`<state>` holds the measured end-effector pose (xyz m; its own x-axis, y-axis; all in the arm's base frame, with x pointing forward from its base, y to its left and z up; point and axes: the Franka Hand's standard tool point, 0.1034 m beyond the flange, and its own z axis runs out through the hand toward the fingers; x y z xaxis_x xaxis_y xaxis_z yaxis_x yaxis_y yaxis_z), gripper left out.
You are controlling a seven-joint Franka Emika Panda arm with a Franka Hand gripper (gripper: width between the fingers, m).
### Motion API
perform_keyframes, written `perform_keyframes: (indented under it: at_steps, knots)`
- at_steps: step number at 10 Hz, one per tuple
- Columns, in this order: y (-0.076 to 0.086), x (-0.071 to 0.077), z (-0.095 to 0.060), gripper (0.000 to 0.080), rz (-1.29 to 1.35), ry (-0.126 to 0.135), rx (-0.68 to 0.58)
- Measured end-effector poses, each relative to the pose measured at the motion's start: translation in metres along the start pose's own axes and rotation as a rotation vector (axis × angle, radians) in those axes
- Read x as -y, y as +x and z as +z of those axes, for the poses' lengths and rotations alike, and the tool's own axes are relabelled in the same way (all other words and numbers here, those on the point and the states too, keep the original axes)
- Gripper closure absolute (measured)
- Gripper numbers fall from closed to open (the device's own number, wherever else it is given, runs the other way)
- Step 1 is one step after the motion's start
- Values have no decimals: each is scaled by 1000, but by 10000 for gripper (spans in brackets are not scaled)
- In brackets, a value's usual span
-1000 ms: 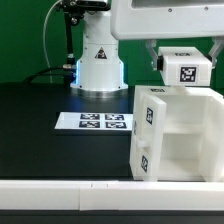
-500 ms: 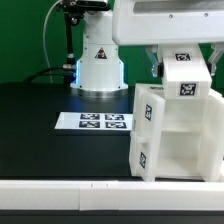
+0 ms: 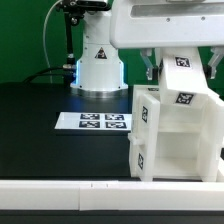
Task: Assemble cabinet
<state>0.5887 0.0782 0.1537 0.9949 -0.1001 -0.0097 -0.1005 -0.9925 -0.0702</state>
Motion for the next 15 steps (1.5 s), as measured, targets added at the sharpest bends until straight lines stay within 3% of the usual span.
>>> perform_keyframes:
  at_steps: [1,2,7,8,9,13,15]
  knots:
    - [0,0,0,60,0,0,0]
    - [-1,1,-4,11,-3,0,3]
    - [0,-3,-7,3,-4,0,-2]
    - [0,-3,-6,85,-4,0,-2]
    - [0,-3,-6,246,-4,0,-2]
    - [4,0,-10,243,-24,-9,-29]
    - [1,12,-30,243,-95,-23,-116]
